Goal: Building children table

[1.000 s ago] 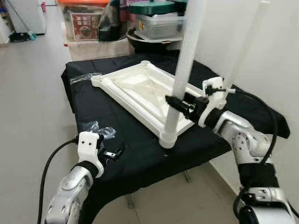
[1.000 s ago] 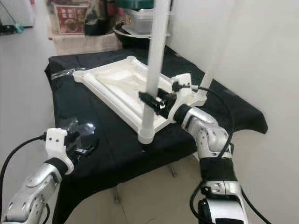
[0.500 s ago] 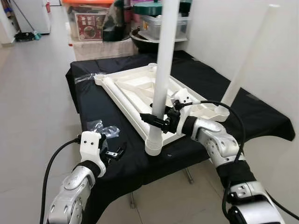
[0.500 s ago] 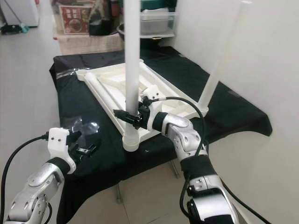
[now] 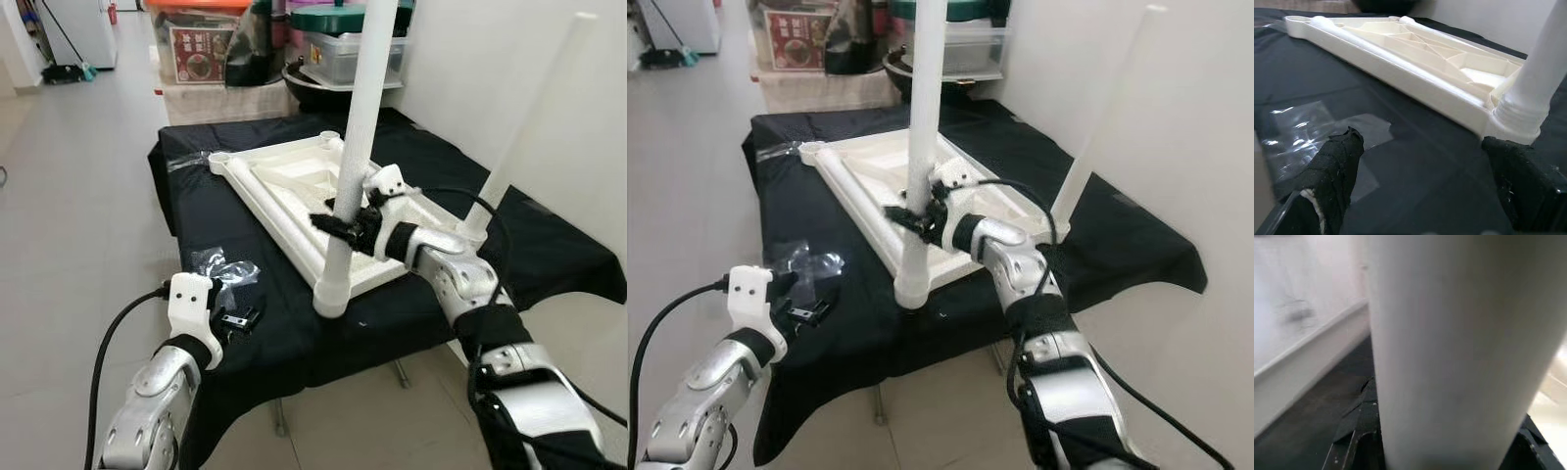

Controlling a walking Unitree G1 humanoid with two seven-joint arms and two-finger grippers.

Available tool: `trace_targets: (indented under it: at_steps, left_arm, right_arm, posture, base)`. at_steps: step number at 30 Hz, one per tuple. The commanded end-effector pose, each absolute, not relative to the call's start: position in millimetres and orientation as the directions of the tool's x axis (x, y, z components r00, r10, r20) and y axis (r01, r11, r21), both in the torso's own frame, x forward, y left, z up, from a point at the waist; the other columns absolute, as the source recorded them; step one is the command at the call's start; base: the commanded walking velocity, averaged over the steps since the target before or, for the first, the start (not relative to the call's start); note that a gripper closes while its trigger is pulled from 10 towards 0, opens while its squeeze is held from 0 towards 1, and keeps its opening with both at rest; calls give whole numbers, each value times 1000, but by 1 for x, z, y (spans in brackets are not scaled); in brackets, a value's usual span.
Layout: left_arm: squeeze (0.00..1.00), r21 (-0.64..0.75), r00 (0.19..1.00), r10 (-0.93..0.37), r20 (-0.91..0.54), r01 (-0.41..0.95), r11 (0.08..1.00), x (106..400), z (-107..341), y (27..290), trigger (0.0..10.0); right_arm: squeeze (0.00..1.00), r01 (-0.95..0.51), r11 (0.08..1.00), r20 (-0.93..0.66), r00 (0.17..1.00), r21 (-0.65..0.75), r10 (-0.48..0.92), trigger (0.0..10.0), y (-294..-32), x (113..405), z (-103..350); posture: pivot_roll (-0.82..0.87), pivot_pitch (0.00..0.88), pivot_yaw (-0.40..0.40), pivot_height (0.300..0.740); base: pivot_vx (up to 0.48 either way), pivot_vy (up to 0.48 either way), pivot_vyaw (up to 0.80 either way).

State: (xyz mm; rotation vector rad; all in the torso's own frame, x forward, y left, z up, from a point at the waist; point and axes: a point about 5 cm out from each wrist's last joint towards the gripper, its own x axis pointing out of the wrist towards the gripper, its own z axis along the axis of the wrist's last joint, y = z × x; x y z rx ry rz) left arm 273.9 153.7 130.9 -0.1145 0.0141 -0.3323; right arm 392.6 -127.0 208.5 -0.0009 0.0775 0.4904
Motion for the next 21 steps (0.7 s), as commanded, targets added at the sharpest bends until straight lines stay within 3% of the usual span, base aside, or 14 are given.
trace_targets:
  at_steps: [1,2,3,4,6,10,11,12,13,15,16,19,20,21]
  left_arm:
    - [0,-108,944,-329,-2,327,939,273,129,153,10000]
    - [0,-109,944,-330,-2,328,938,272,129,153,10000]
    - [0,-109,944,-330,-2,328,938,272,129,153,10000]
    - [0,-109,943,-333,-2,331,937,272,129,152,10000]
    - [0,-109,943,-333,-2,331,937,272,129,152,10000]
    - [0,-108,941,-339,-2,337,935,273,130,151,10000]
    - [0,-108,939,-343,0,341,934,275,131,150,10000]
    - [0,-108,939,-343,0,341,934,275,131,150,10000]
    - [0,-108,938,-346,1,344,933,276,131,149,10000]
    - [0,-108,937,-348,3,346,932,276,132,148,10000]
    - [0,-109,937,-349,5,347,931,277,132,148,10000]
    - [0,-110,937,-348,6,347,931,277,132,148,10000]
    - [0,-112,938,-347,7,345,932,276,132,148,10000]
    - [0,-112,938,-347,7,345,932,276,132,148,10000]
  right_arm:
    - [0,-287,958,-193,939,18,285,0,-149,392,184]
    - [0,-99,993,-233,966,59,110,0,-150,387,172]
    - [0,-99,993,-233,966,59,110,0,-150,387,172]
    - [0,25,995,-250,968,96,-1,0,-144,377,164]
    - [0,25,995,-250,968,96,-1,0,-144,377,164]
    - [0,62,988,-252,967,139,-25,0,-114,359,164]
    - [0,5,987,-257,966,161,37,7725,-98,357,165]
    - [0,5,987,-257,966,161,37,7725,-98,357,165]
    - [0,-51,983,-243,965,178,95,10000,-88,357,168]
    - [0,-90,977,-218,967,192,132,10000,-86,358,172]
    - [1000,-90,974,-202,970,206,132,10000,-88,359,175]
    - [1000,-132,968,-159,973,213,167,10000,-92,361,183]
    - [529,-194,955,-106,969,225,222,10000,-97,362,195]
    - [529,-194,955,-106,969,225,222,10000,-97,362,195]
  posture:
    - [-10,0,-102,740]
    - [-10,0,-98,740]
    - [-10,0,-98,740]
    - [-11,0,-93,740]
    - [-11,0,-93,740]
    - [-20,0,-77,740]
    - [-20,0,-77,740]
    - [-20,0,-77,740]
    - [-20,0,-77,740]
    - [-20,0,-77,740]
    - [-20,0,-77,740]
    - [-21,0,-83,740]
    - [-22,0,-83,740]
    - [-22,0,-83,740]
  base:
    - [0,0,0]
    - [0,0,0]
    - [0,0,0]
    - [0,0,0]
    - [0,0,0]
    - [0,0,0]
    - [0,0,0]
    - [0,0,0]
    - [0,0,0]
    - [0,0,0]
    - [0,0,0]
    - [0,0,0]
    - [0,0,0]
    - [0,0,0]
